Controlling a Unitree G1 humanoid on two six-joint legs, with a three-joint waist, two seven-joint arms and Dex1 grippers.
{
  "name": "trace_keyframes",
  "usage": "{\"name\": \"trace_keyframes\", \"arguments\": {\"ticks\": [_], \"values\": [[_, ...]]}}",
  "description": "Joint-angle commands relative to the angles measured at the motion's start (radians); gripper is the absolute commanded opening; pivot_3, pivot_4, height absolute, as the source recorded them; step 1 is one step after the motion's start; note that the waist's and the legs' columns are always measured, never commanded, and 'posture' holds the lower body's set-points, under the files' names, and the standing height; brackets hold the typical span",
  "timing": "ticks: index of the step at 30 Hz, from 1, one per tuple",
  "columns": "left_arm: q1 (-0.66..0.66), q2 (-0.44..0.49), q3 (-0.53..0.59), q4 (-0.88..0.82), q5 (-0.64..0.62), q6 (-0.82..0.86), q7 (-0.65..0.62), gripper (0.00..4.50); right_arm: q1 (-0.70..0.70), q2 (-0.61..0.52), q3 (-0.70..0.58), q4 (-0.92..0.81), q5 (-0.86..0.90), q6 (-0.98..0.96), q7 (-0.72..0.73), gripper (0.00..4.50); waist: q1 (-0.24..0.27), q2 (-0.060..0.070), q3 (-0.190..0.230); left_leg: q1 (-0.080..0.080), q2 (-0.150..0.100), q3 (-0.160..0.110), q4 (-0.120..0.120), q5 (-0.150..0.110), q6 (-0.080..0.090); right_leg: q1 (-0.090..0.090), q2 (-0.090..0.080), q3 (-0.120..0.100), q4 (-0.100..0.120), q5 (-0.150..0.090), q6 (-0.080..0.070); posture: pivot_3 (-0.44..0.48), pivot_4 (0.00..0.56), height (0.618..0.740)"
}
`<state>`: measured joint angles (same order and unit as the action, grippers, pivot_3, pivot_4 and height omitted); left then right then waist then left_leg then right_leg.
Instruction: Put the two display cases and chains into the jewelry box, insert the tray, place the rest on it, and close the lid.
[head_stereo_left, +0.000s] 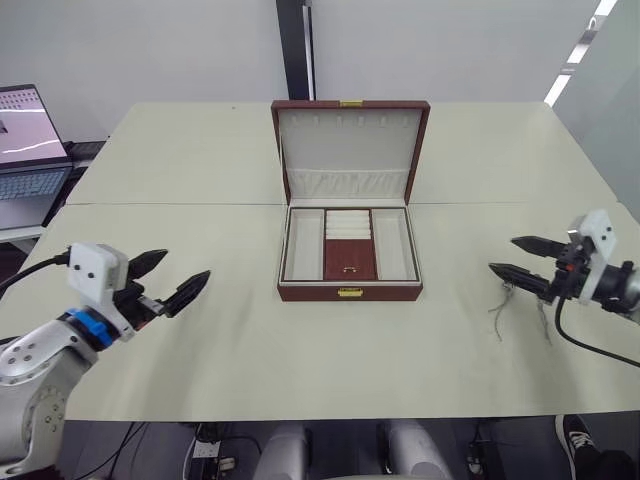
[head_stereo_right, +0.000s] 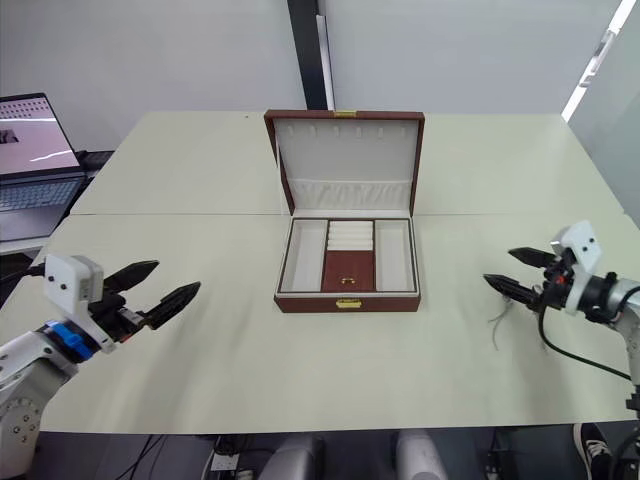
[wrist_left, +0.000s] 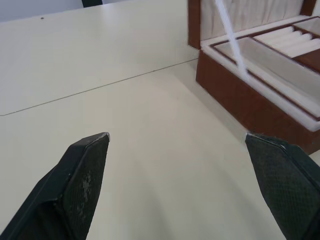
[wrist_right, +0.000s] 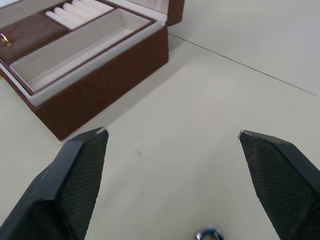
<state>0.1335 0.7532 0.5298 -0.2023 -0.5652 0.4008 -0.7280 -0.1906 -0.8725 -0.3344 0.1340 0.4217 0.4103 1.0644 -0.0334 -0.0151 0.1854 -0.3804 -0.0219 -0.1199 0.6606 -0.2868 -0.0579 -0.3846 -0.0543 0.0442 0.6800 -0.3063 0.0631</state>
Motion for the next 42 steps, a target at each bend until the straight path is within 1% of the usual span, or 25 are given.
{"name": "trace_keyframes", "arguments": {"ticks": [1,6,11,18,21,32,39,42], "values": [[-0.001,0.032,0.064,0.087,0.033,-0.071,-0.038,4.5,0.016,-0.03,-0.062,0.035,-0.013,-0.062,-0.017,4.46,0.0,0.0,0.0,0.0,0.0,0.0,0.0,0.0,0.0,0.0,0.0,0.0,0.0,0.0,0.0,0.0,0.15,0.74],[-0.021,0.055,0.116,0.241,0.07,-0.146,-0.054,4.5,0.015,-0.024,-0.097,0.11,-0.008,-0.076,-0.056,4.46,0.0,0.0,0.0,0.0,0.0,0.0,0.0,0.0,0.0,0.0,0.0,0.0,0.0,0.0,0.0,0.0,0.15,0.74],[-0.025,0.056,0.153,0.343,0.096,-0.208,-0.048,4.5,0.021,-0.025,-0.109,0.227,-0.031,-0.144,-0.085,4.46,0.001,0.0,0.0,0.0,0.0,0.0,0.0,0.0,0.0,0.0,-0.001,0.0,0.0,0.0,0.0,0.0,0.15,0.74],[-0.058,0.038,0.19,0.458,0.125,-0.312,0.012,4.5,0.021,-0.004,-0.126,0.343,-0.055,-0.237,-0.151,4.46,0.0,0.0,0.0,0.0,0.0,0.0,0.0,0.0,0.0,0.0,-0.001,0.0,0.0,0.0,0.0,0.0,0.15,0.74],[-0.058,0.029,0.178,0.467,0.126,-0.328,0.016,4.5,0.023,0.006,-0.119,0.378,-0.058,-0.27,-0.166,4.46,0.0,0.0,0.0,0.0,0.0,0.0,0.0,0.0,0.0,0.0,-0.001,0.0,0.0,0.0,0.0,0.0,0.15,0.74],[-0.06,0.026,0.171,0.482,0.129,-0.347,0.026,4.5,0.016,0.012,-0.113,0.415,-0.058,-0.309,-0.187,4.46,-0.001,0.0,0.0,0.0,0.0,0.0,0.0,0.0,0.0,0.0,-0.001,0.0,0.0,0.0,0.0,0.0,0.15,0.74],[-0.055,0.021,0.164,0.466,0.13,-0.347,0.023,4.5,0.015,0.01,-0.108,0.405,-0.056,-0.309,-0.189,4.46,-0.001,0.0,0.0,0.0,0.0,0.0,0.0,0.0,0.0,0.0,-0.001,0.0,0.001,0.0,0.0,0.0,0.15,0.74],[-0.054,0.011,0.146,0.422,0.124,-0.342,0.014,4.5,0.029,0.013,-0.119,0.376,-0.04,-0.299,-0.185,4.46,-0.001,0.0,0.0,0.0,0.0,0.0,0.0,0.0,0.0,0.0,-0.001,0.0,0.001,0.0,0.0,0.0,0.15,0.74]]}}
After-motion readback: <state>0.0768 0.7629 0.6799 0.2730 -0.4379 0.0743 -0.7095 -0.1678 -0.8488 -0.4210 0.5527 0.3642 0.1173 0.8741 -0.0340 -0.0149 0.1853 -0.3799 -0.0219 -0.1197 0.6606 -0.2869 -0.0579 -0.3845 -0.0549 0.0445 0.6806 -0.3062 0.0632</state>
